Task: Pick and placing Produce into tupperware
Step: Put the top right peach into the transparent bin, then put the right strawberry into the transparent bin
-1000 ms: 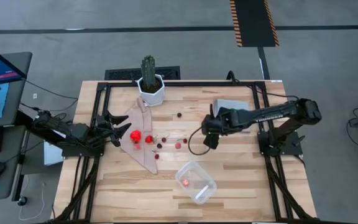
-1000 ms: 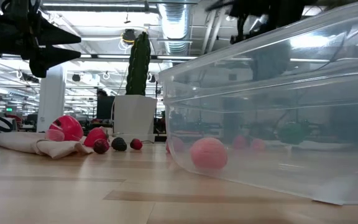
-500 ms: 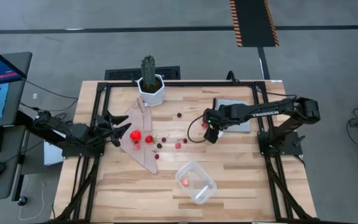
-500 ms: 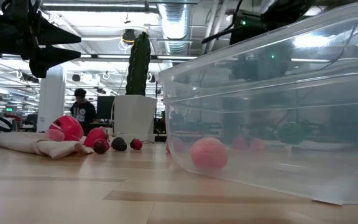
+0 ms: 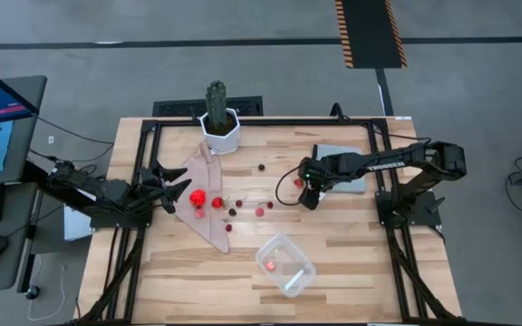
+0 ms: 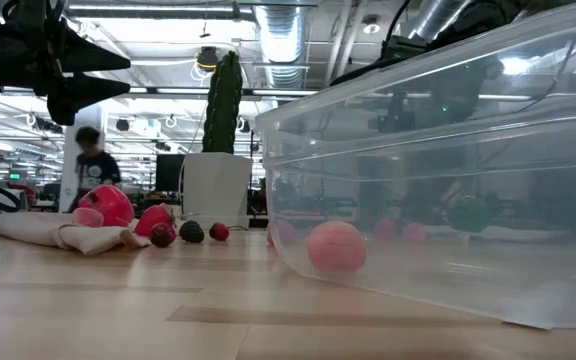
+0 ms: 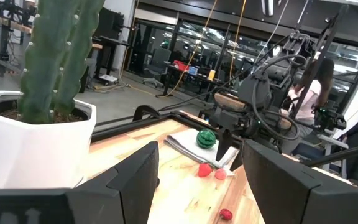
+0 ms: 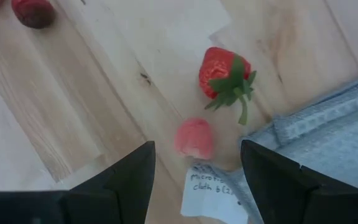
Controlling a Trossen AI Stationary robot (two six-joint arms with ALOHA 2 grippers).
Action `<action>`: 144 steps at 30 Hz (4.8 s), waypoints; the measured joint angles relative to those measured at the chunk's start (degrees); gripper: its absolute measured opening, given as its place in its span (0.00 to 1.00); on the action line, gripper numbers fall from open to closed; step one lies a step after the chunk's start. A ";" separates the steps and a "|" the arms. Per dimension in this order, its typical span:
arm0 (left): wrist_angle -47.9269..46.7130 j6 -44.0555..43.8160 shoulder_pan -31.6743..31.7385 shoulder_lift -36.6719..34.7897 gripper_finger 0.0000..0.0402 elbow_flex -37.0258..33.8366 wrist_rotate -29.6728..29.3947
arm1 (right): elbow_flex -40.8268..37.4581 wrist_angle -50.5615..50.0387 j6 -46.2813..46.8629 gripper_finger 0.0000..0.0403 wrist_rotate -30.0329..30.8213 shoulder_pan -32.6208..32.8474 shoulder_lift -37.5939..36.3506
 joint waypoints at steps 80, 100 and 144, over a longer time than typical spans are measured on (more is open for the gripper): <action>-1.44 -0.83 0.00 -0.02 0.55 0.00 -1.03 | 5.62 -2.35 -12.31 0.64 -1.43 -7.65 6.71; -2.07 -0.89 0.00 -0.02 0.55 0.00 -1.03 | 5.60 -0.42 -14.74 0.16 -1.27 -7.70 8.52; -2.19 -1.05 0.00 -0.02 0.55 0.00 -1.05 | 25.39 -18.89 -2.35 0.02 9.45 18.20 8.09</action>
